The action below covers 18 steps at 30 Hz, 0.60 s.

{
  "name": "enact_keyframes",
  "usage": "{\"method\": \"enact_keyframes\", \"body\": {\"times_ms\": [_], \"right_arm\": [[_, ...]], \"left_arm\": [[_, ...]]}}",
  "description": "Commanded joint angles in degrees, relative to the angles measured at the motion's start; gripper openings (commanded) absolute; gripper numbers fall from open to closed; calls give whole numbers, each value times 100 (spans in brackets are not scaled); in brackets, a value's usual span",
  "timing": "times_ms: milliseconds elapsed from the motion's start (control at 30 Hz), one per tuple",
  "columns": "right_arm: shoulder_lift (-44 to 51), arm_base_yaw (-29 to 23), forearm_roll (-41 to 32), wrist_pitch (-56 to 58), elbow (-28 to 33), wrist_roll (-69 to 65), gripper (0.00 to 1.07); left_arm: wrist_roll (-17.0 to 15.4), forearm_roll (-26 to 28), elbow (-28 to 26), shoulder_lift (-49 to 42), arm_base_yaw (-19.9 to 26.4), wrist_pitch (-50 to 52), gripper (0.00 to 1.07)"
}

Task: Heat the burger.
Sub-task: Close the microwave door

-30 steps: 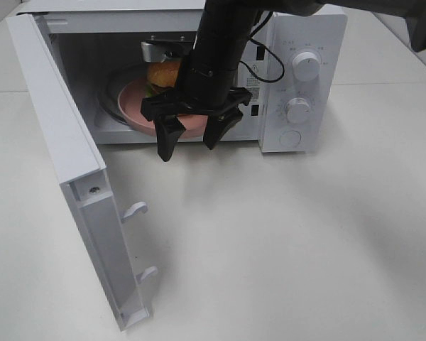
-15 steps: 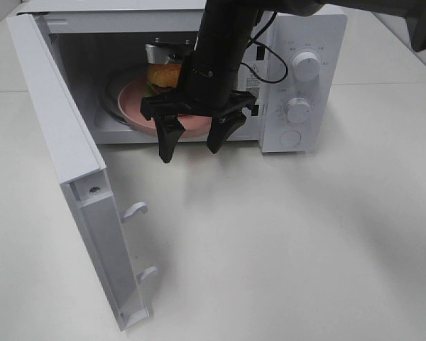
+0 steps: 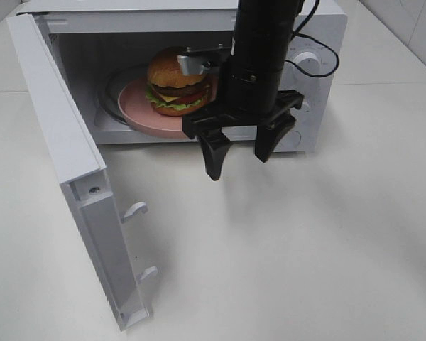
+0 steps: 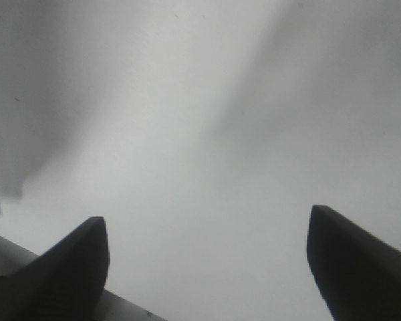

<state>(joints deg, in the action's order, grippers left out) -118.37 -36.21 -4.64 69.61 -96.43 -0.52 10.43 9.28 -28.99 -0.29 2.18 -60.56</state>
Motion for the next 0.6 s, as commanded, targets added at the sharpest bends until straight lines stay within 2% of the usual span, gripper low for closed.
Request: {"method": "enact_keyframes", "body": {"times_ms": [33,133,267,333,367,433,467,500,533,567,600], "right_arm": [[430,166,281,166,607,-178,76],[630,309,281,166,871,-178,76],[1220,825,327,160,1495,-178,76],[1220,825,327,160,1495,-178,76],[1604,1220,413,103,1879,-183,76],[1742,1375,464,80,2023,-189,76],[1988,1650,527,74,2280,-218,76],[1988,1650,527,74,2280,-218,76],[2286,1937,533,52,2550,-269,76],[2286,1937,533,52,2550,-269,76],[2504,2154,533,52,2773,-338,76]], "left_arm": [[0,-11,0,-109,17,46,0],[0,-11,0,-109,17,46,0],[0,-11,0,-109,17,46,0],[0,-11,0,-109,17,46,0],[0,-11,0,-109,17,46,0],[0,-11,0,-109,17,46,0],[0,-11,0,-109,17,46,0],[0,-11,0,-109,17,46,0],[0,-11,0,-109,17,46,0],[0,-11,0,-109,17,46,0],[0,-11,0,-109,17,46,0]]}}
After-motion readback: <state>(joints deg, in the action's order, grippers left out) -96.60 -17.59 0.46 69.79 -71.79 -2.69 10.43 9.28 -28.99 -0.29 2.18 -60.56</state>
